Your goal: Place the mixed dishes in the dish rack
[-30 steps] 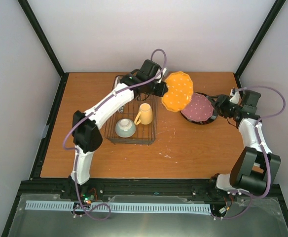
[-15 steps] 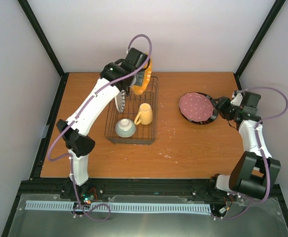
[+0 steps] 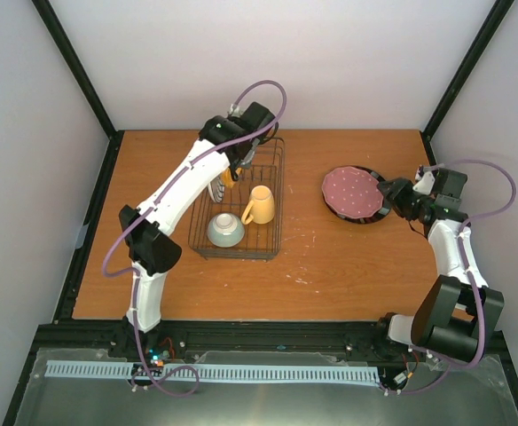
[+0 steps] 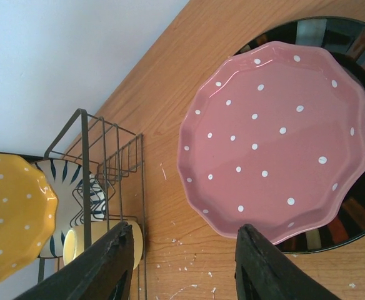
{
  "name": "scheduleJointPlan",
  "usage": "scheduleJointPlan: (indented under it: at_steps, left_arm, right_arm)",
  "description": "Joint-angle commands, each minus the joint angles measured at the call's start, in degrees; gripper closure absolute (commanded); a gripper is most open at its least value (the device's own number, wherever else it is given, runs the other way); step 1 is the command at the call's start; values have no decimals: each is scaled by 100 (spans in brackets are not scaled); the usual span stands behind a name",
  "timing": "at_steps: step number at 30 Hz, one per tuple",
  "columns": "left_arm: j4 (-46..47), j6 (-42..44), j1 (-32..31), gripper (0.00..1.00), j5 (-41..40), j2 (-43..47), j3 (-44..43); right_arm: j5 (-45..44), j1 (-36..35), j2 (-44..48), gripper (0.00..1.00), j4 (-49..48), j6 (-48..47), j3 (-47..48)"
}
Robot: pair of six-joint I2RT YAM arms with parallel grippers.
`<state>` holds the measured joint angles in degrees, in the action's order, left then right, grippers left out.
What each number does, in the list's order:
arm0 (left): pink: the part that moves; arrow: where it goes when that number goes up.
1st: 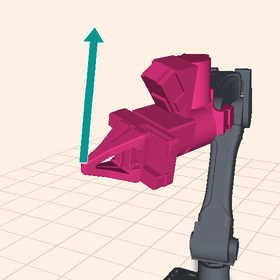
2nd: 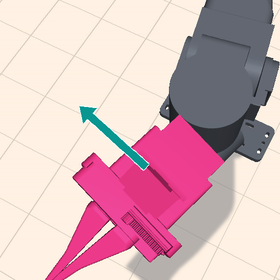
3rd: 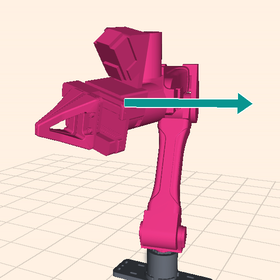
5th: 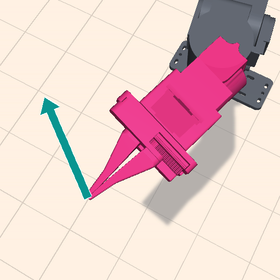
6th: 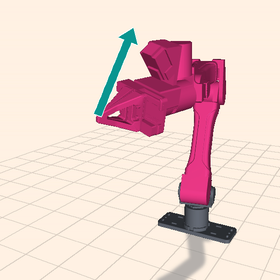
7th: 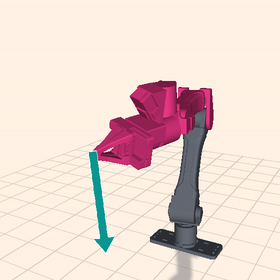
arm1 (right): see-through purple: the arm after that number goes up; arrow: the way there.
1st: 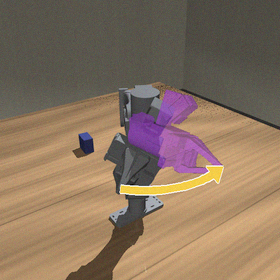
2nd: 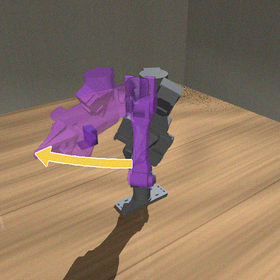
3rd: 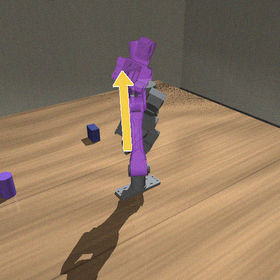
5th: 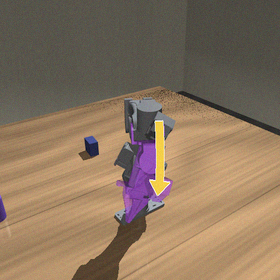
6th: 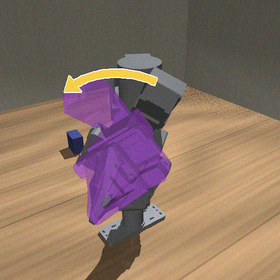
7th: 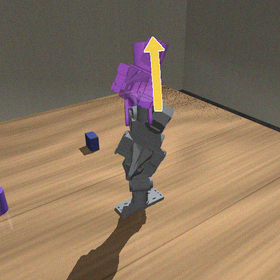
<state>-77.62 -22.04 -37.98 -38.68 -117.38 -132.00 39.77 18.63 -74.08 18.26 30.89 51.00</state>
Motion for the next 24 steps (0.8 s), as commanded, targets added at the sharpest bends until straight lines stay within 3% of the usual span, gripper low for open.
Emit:
scheduleJointPlan:
  at_steps: [1, 24]
  left_arm:
    - [210, -269, 1, 99, -586, 212, -97]
    - [211, -615, 218, 99, -356, -321, 301]
  right_arm:
    - [97, -22, 52, 55, -46, -66, -46]
    - [174, -165, -145, 57, -77, -84, -37]
